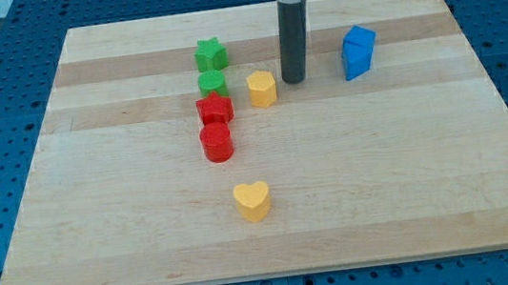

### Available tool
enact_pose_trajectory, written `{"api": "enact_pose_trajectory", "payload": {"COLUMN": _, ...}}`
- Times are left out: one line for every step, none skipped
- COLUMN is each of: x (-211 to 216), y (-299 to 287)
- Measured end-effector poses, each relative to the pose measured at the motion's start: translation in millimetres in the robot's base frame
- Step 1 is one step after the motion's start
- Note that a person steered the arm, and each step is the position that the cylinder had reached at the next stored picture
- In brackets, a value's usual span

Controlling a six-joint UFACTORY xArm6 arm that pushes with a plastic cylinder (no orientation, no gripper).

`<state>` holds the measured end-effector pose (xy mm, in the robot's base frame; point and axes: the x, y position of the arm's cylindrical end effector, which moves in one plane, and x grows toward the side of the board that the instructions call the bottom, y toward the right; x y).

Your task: Place the yellow hexagon diagonally to the yellow heart

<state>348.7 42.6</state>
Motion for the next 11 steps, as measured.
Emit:
{"api": "enact_pose_trajectory", "payload": {"x": -38, "y": -16}}
{"api": "enact_pose_trajectory", "payload": {"x": -44, "y": -35}}
{"api": "enact_pose_trajectory", "payload": {"x": -27, "y": -49}}
{"api": "enact_pose_trajectory", "payload": {"x": -10, "y": -51}}
{"api": "enact_pose_trajectory", "payload": {"x": 6, "y": -51}}
{"api": "enact_pose_trajectory", "payload": {"x": 24, "y": -51}}
{"api": "enact_pose_trajectory", "payload": {"x": 41, "y": -39}}
{"api": "enact_pose_trajectory", "payload": {"x": 41, "y": -19}}
{"api": "enact_pose_trajectory", "payload": {"x": 41, "y": -36}}
{"api": "enact_pose_trajectory", "payload": {"x": 41, "y": -56}}
{"api": "enact_pose_trajectory", "payload": {"x": 47, "y": -59}}
